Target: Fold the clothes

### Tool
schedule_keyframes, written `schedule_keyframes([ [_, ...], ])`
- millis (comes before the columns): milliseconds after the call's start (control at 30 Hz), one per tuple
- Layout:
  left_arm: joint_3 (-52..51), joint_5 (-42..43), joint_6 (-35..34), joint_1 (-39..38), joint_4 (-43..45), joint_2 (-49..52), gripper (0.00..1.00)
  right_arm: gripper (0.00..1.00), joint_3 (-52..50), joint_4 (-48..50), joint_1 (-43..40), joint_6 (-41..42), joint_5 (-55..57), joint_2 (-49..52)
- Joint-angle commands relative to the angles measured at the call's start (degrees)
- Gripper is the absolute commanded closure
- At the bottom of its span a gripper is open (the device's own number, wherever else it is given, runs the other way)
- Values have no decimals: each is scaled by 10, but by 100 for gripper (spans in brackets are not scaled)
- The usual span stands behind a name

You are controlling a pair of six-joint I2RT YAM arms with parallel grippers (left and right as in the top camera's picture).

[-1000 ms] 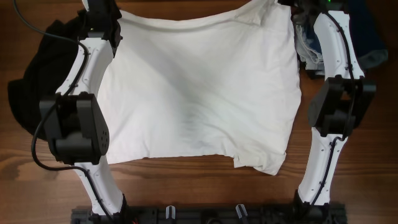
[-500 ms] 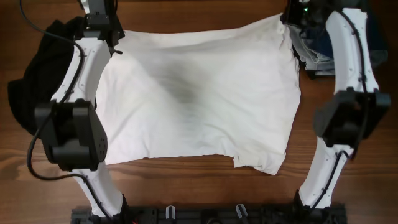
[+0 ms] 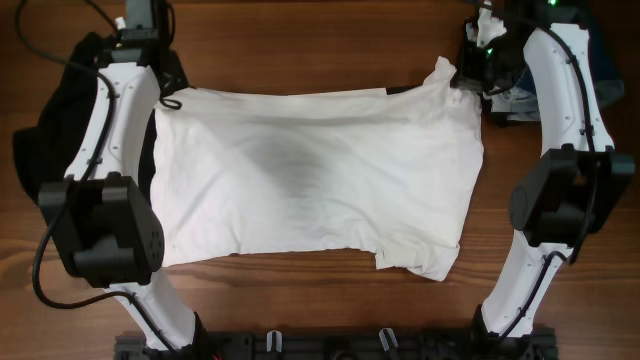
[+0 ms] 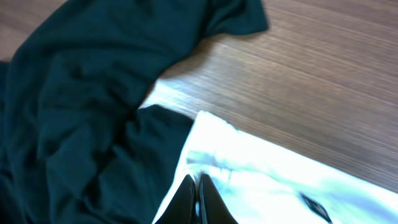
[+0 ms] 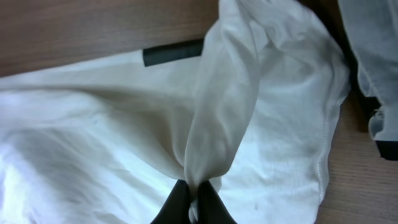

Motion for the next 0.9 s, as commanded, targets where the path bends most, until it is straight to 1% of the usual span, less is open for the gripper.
schedule_keyframes([
  [0,-15,5,-9,16,-15,-2,96,96,-43,22,-12,-8,17,5],
  [300,-33,12,-9,16,-58,-2,96,96,-55,13,-46,-13,18,5],
  [633,-33,67,-9,16,-97,-2,96,96,-55,-10,-52,-16,19,5],
  [867,-33,96,-9,16,-129,-2,96,96,-55,-35,-52,-12,53,5],
])
